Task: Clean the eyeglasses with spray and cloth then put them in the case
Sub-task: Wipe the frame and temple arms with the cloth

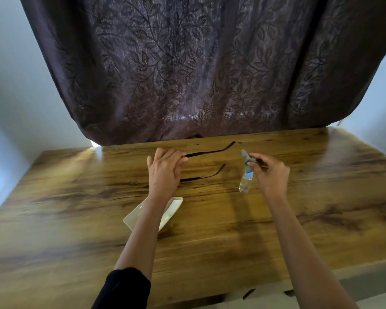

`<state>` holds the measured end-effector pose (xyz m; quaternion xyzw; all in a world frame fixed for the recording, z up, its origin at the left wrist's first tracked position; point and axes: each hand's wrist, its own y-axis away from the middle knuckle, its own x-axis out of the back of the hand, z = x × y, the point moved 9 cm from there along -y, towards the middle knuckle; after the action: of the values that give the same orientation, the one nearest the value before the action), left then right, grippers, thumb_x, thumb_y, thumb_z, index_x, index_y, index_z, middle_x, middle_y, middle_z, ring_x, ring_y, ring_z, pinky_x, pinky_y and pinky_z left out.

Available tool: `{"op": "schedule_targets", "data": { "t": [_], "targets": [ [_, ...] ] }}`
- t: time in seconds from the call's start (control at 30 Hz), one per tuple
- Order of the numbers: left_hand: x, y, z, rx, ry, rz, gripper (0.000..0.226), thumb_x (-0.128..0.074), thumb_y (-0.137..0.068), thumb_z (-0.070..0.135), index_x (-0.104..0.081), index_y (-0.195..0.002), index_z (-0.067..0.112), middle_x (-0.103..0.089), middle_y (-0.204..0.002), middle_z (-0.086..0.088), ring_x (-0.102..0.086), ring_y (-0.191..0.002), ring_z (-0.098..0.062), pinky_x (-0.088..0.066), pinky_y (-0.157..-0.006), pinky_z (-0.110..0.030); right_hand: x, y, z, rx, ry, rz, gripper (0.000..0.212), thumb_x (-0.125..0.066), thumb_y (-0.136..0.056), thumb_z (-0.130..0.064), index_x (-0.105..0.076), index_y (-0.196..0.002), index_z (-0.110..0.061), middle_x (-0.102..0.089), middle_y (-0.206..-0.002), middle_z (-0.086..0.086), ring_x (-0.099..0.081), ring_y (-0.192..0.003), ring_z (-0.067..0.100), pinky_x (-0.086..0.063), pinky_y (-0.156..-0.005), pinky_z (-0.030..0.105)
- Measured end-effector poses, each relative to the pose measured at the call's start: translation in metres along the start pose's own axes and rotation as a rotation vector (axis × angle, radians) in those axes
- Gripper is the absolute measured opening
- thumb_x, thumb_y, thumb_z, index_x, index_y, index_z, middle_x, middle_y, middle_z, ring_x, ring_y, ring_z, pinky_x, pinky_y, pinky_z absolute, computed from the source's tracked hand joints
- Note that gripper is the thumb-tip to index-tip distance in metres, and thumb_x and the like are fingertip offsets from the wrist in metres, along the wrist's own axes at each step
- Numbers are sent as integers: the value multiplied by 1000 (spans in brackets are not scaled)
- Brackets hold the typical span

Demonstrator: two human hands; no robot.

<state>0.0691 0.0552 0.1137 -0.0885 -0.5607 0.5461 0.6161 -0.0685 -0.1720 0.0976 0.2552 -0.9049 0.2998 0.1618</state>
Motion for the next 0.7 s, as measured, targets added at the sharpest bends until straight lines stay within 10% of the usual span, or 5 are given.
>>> {"op": "schedule_targets", "data": {
  "t": [0.43, 0.7],
  "targets": [
    [-7, 4, -10, 142, -33, 25, 13, -53, -92, 20, -66, -88, 19, -66, -84, 6, -45, -81, -17, -26, -67, -31, -73, 72, 97, -319, 360, -779, 37, -68, -76, -7, -66, -107, -26, -64, -115, -6, -58, -100, 10, -46, -84, 22],
    [-5, 4, -24, 374, 140, 74, 29, -39, -95, 29, -64, -86, 18, -68, -89, 8, -43, -85, -15, -24, -72, -30, -56, 47, 65, -236, 230, -472, 22, -66, -80, -13, -68, -100, -23, -65, -108, -5, -60, -86, 8, -45, -74, 18]
  ]
}}
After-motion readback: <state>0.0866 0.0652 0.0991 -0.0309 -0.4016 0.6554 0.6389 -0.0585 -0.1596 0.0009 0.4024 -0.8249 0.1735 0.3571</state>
